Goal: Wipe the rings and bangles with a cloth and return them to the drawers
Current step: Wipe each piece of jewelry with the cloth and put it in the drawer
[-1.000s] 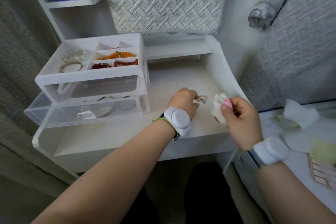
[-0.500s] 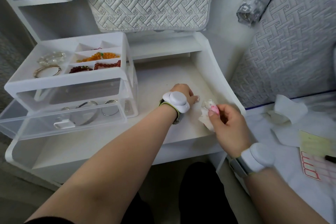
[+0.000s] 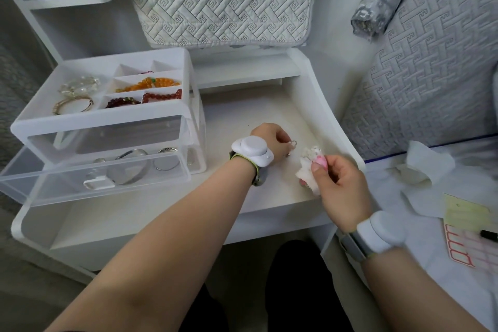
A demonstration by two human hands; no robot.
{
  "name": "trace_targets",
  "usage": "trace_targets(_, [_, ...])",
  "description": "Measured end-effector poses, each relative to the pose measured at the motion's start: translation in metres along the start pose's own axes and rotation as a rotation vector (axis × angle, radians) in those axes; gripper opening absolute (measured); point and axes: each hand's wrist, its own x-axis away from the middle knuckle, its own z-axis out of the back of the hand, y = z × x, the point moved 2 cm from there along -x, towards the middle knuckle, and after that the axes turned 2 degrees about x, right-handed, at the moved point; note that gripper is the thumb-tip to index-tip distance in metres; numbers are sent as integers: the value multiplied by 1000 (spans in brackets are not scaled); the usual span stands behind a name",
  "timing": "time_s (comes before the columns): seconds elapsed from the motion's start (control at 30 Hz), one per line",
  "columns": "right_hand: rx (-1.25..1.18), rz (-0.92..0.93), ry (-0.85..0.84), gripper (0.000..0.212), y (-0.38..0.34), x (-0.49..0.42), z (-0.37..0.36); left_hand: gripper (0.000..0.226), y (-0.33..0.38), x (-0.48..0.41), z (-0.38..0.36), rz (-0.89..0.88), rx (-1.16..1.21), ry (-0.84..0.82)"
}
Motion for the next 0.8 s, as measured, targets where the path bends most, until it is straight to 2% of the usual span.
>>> trace_targets(0.07, [-39, -9, 9, 9, 2, 0, 1, 10, 2, 13, 7, -23, 169, 122])
trace_targets(0.17, [-54, 19, -34, 10, -3, 0, -2, 12, 10, 39, 17, -27, 388, 198])
trace_targets(0.27, [-127, 40, 34, 15, -12, -4, -4, 14, 15, 60, 25, -20, 591, 217])
trace_targets(0.37, [-330, 14, 158, 24, -23, -11, -3, 20, 16, 73, 29, -26, 751, 202])
trace_targets(0.43, [-530, -12, 154, 23, -32, -13, -6, 21, 15, 80, 30, -38, 814, 193])
trace_targets(0.5, [-607, 17, 84, 13, -41, -11, -11, 18, 16, 86, 30, -56, 861, 179])
trace_targets(0.7, [-357, 248, -133, 20, -53, 3, -17, 12, 23, 100, 31, -105, 997, 145])
trace_targets(0.8, [-270, 346, -95, 28, -59, 5, -13, 15, 25, 104, 33, -120, 1006, 148])
